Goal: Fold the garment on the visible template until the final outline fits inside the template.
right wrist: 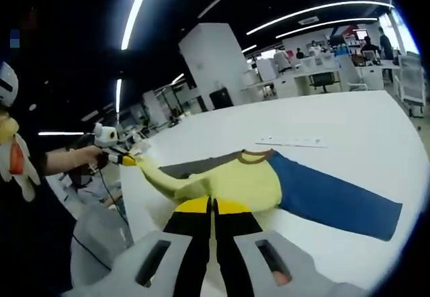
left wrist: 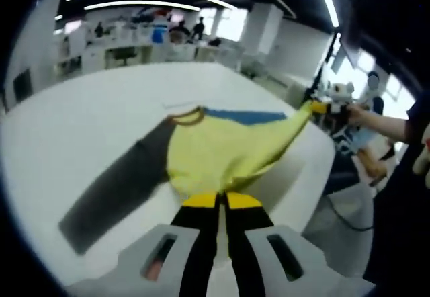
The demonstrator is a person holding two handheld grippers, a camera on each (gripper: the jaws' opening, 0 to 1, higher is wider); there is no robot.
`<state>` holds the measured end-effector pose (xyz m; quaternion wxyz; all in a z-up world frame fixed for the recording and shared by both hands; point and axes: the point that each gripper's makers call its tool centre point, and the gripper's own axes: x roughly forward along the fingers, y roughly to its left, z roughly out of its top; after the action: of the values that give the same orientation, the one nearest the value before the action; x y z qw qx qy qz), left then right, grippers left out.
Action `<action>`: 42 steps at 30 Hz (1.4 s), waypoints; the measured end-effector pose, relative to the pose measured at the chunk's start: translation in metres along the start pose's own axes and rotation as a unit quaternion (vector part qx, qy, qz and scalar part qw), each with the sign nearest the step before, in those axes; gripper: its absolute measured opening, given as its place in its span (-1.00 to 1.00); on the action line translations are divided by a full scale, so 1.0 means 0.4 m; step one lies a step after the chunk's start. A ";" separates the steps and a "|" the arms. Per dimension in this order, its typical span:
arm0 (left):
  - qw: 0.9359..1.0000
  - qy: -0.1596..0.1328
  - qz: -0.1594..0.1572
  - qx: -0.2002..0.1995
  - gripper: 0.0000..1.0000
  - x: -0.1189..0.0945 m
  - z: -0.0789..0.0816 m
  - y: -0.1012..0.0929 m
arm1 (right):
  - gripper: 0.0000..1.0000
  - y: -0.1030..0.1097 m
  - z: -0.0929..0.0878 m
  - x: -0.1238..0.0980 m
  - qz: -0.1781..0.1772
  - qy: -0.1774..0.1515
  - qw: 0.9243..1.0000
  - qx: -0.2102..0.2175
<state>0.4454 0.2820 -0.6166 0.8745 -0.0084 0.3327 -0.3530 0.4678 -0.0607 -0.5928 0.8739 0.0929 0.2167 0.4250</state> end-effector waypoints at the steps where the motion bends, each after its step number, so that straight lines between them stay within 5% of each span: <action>1: 1.000 0.002 0.000 0.002 -1.00 0.000 -0.005 -0.002 | -0.97 0.002 -0.010 -0.004 -0.002 0.004 1.000 -0.001; 24: 0.993 0.098 -0.006 0.059 -1.00 0.054 -0.218 -0.047 | -0.96 -0.007 -0.241 -0.018 -0.046 0.075 0.996 -0.024; 30: 0.989 0.126 -0.006 0.077 -1.00 0.073 -0.281 -0.056 | -0.96 0.001 -0.304 -0.016 -0.064 0.115 0.987 -0.090; 42: 0.980 0.163 0.004 0.110 -1.00 0.086 -0.357 -0.054 | -0.96 0.015 -0.383 -0.009 -0.064 0.170 0.973 -0.145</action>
<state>0.3665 0.2756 -0.7421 0.8054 0.1469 0.4297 -0.3809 0.3916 -0.0631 -0.7261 0.8538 -0.1223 0.3037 0.4047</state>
